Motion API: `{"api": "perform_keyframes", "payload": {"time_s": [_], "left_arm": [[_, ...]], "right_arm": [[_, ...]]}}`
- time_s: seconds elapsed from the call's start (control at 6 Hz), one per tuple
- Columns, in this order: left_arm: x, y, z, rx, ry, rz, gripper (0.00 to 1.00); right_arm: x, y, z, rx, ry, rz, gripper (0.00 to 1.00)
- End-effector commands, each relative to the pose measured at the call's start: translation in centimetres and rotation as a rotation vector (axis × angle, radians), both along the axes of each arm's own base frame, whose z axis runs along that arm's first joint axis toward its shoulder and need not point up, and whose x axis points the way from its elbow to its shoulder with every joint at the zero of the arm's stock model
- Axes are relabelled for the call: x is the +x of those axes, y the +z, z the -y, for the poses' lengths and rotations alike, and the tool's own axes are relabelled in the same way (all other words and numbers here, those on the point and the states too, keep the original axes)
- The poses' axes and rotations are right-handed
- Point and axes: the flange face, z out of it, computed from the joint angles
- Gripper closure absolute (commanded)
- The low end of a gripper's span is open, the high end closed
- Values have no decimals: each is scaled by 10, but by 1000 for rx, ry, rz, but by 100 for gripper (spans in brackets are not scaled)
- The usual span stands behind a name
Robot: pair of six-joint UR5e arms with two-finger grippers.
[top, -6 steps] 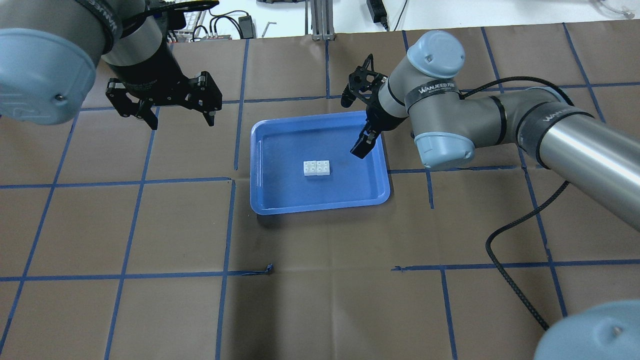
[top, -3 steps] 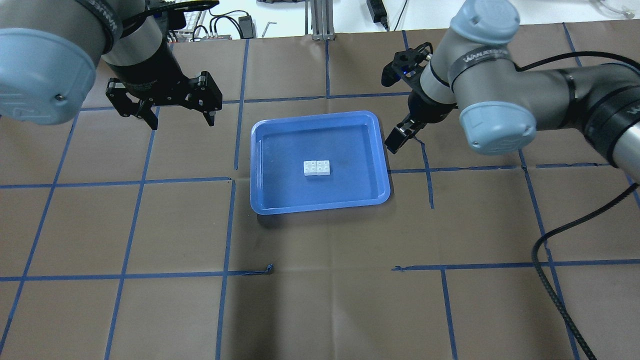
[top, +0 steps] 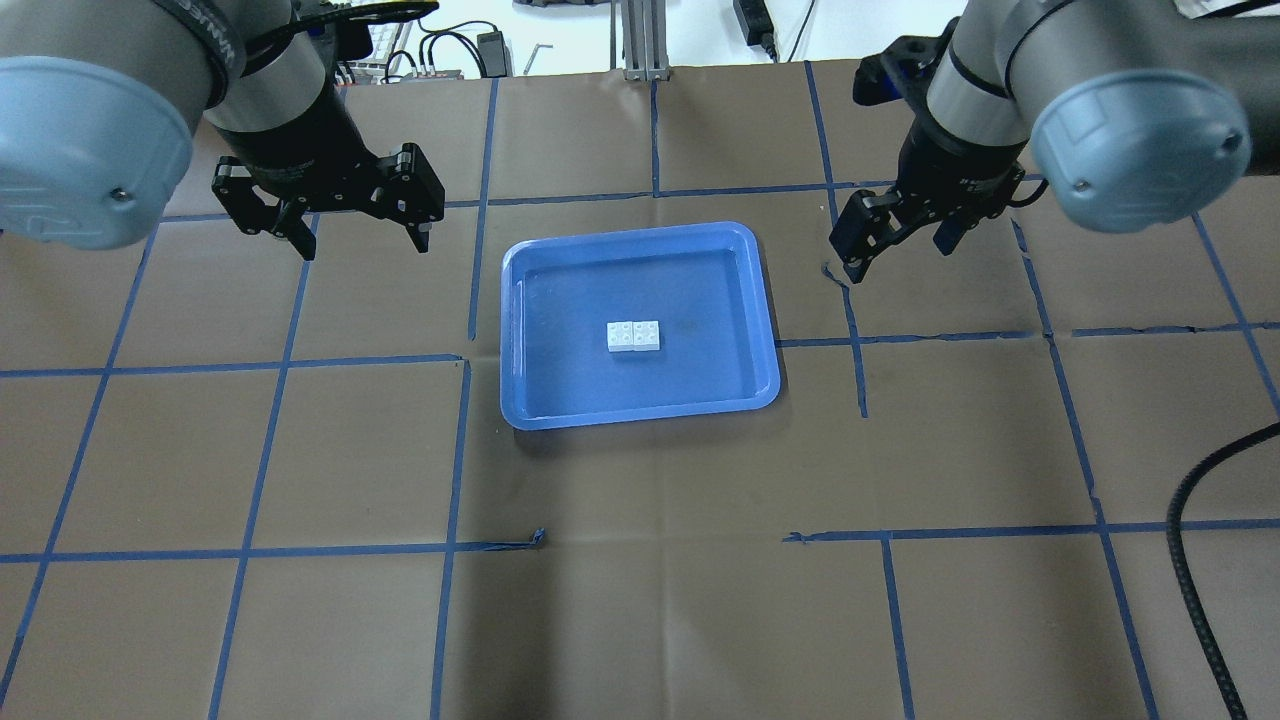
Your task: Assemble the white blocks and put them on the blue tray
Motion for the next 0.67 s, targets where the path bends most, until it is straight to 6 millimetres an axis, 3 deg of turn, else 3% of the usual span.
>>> {"api": "perform_keyframes", "payload": {"time_s": [0.0,0.5], "left_arm": [[0,1,0,-2,0,0,1],[0,0,0,0,0,0,1]], "right_arm": [[-1,53,-16,46,-175,-30,0],[-1,45,-14,65,-175,-34,0]]}}
